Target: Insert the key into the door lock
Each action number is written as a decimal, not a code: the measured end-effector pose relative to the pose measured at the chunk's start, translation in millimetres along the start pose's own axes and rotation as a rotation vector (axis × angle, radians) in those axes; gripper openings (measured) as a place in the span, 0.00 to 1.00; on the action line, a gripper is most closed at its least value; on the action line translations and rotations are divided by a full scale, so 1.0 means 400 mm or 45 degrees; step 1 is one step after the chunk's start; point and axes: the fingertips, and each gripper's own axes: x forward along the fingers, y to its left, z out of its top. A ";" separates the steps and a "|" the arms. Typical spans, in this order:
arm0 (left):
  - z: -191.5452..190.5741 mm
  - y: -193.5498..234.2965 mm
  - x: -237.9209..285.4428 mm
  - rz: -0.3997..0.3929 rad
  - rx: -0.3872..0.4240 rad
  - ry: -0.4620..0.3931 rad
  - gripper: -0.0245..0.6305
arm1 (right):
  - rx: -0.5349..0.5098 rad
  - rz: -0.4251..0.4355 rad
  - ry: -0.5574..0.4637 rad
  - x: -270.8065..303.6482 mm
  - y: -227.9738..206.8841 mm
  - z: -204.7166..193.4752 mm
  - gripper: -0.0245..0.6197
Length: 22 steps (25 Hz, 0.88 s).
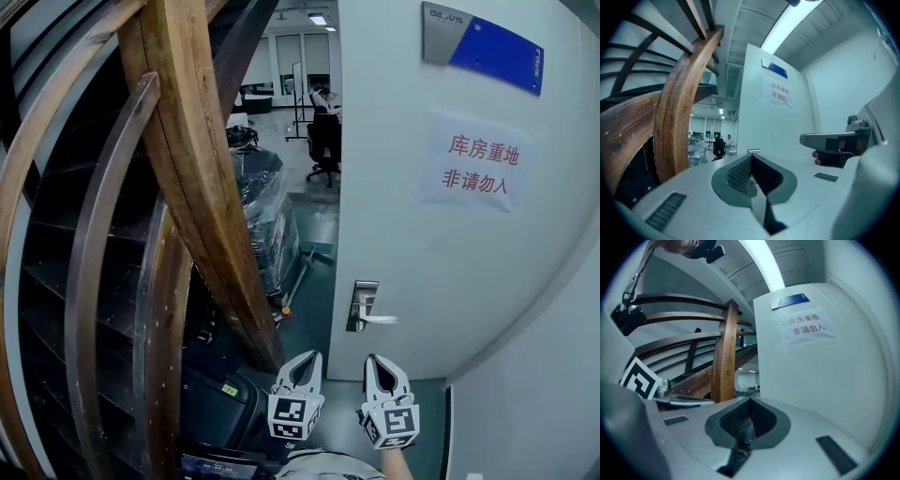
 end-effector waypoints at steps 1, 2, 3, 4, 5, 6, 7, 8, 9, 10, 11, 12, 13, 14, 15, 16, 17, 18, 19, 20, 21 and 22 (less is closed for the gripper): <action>0.001 0.000 -0.001 0.002 0.002 -0.001 0.04 | 0.000 -0.002 0.000 0.000 -0.001 0.001 0.05; 0.002 0.000 -0.002 0.004 0.003 -0.002 0.04 | 0.002 -0.007 0.001 -0.001 -0.003 0.000 0.05; 0.002 0.000 -0.002 0.006 0.004 -0.002 0.04 | 0.004 -0.014 0.004 -0.001 -0.006 -0.002 0.05; 0.002 0.000 -0.002 0.008 0.003 -0.002 0.04 | 0.005 -0.021 0.007 -0.001 -0.009 -0.003 0.05; 0.003 0.001 -0.002 0.011 0.003 -0.001 0.04 | 0.002 -0.025 0.011 -0.001 -0.011 -0.004 0.05; 0.004 0.002 -0.003 0.014 0.005 -0.001 0.04 | -0.003 -0.027 0.013 0.000 -0.013 -0.004 0.05; 0.004 0.003 -0.003 0.016 0.008 0.000 0.04 | -0.008 -0.028 0.015 0.000 -0.013 -0.004 0.05; 0.003 0.003 -0.003 0.018 0.010 0.001 0.04 | -0.009 -0.027 0.015 0.000 -0.013 -0.004 0.05; 0.003 0.003 -0.004 0.019 0.012 0.001 0.04 | -0.008 -0.025 0.013 0.000 -0.014 -0.006 0.05; 0.002 0.001 -0.004 0.017 0.010 0.001 0.04 | -0.005 -0.023 0.013 -0.001 -0.014 -0.007 0.05; 0.001 -0.001 -0.004 0.015 0.008 0.002 0.04 | -0.002 -0.020 0.013 -0.002 -0.013 -0.009 0.05; 0.000 -0.003 -0.004 0.014 0.008 0.002 0.04 | 0.001 -0.018 0.014 -0.002 -0.013 -0.011 0.05; -0.002 -0.004 -0.004 0.015 0.009 0.004 0.04 | 0.003 -0.018 0.015 -0.003 -0.013 -0.013 0.05; -0.004 -0.004 -0.004 0.015 0.010 0.006 0.04 | 0.003 -0.019 0.016 -0.003 -0.013 -0.015 0.05; -0.006 -0.005 -0.003 0.015 0.009 0.009 0.04 | 0.004 -0.022 0.018 -0.003 -0.014 -0.017 0.05; -0.008 -0.005 -0.002 0.015 0.007 0.011 0.04 | 0.007 -0.026 0.022 -0.002 -0.016 -0.021 0.05; -0.009 -0.005 -0.002 0.015 0.005 0.013 0.04 | 0.011 -0.029 0.028 -0.001 -0.018 -0.025 0.05; -0.011 -0.005 -0.003 0.015 0.005 0.014 0.04 | 0.016 -0.032 0.033 -0.002 -0.020 -0.029 0.05; -0.012 -0.005 -0.003 0.016 0.003 0.015 0.04 | 0.019 -0.033 0.038 -0.002 -0.021 -0.032 0.05; -0.014 -0.004 -0.003 0.018 0.002 0.016 0.04 | 0.021 -0.033 0.041 -0.002 -0.022 -0.034 0.05; -0.015 -0.002 -0.003 0.021 0.001 0.018 0.04 | 0.021 -0.031 0.042 -0.001 -0.022 -0.035 0.05; -0.016 0.000 -0.002 0.023 0.000 0.020 0.04 | 0.021 -0.029 0.043 0.001 -0.022 -0.036 0.05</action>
